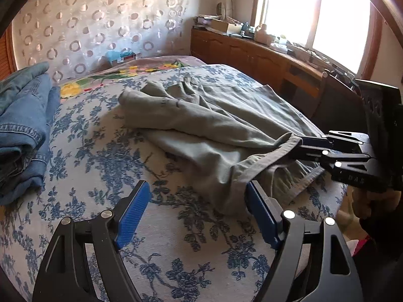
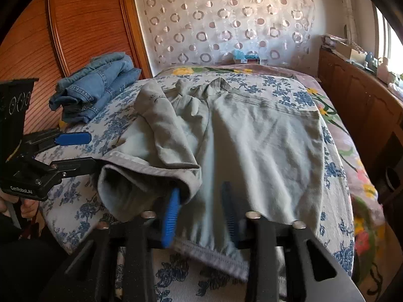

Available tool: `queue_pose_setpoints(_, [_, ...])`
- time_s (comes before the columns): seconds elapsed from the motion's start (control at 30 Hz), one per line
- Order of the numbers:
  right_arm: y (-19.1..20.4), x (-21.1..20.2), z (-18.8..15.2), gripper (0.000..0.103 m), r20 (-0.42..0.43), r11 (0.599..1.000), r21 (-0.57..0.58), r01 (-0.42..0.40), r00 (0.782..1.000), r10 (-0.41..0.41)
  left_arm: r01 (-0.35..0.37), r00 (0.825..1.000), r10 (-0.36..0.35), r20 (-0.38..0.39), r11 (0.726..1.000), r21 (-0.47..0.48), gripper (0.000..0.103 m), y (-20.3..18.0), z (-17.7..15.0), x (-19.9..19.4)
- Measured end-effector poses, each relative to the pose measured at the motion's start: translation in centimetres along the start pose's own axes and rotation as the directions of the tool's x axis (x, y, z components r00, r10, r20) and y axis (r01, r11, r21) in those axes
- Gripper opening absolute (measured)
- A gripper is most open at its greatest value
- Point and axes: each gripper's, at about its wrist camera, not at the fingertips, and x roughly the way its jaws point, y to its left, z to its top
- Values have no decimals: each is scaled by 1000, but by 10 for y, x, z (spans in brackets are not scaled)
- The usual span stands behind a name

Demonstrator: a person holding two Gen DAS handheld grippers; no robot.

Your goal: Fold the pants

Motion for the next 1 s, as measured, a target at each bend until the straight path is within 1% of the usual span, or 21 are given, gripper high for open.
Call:
queue_pose_setpoints(0.03, [0, -1, 1, 14, 7, 1000, 3, -10, 1000, 10, -1, 1000, 1, 3, 1000, 2, 79, 1, 0, -2])
queue_pose_setpoints(0.07, [-1, -3, 2, 6, 13, 1000, 1, -20, 1000, 20, -3, 1000, 3, 8, 1000, 3, 79, 1, 0, -3])
queue_pose_setpoints(0.17, [-1, -10, 0, 3, 39, 1000, -5, -20, 999, 20, 0, 1000, 0, 20, 1000, 7, 79, 1, 0, -8])
queue_pose_setpoints(0.37, [-6, -36, -2, 2, 107, 1000, 6, 7, 994, -8, 8, 999, -9, 51, 1000, 16, 80, -3, 0, -21])
queue_pose_setpoints(0.57, [-21, -74, -10, 2, 153, 996, 26, 82, 985, -85, 5, 999, -6, 46, 1000, 17, 79, -5, 1, -20])
queue_pose_setpoints(0.67, [-30, -82, -23, 2, 134, 991, 47, 125, 982, -130, 7, 999, -8, 35, 1000, 19, 80, -7, 2, -16])
queue_pose_setpoints(0.8, [-37, -73, -45, 2, 48, 984, 59, 166, 985, -169, 7, 1000, -8, 20, 1000, 27, 79, -11, 4, -10])
queue_pose_setpoints(0.87, [-36, -67, -55, 2, 10, 985, 62, 163, 986, -164, 8, 1000, -9, 17, 1000, 30, 79, -13, 5, -8])
queue_pose_setpoints(1.0, [-31, -67, -64, 2, -8, 985, 86, 151, 988, -151, 15, 1000, -16, 13, 999, 32, 79, -17, 9, -3])
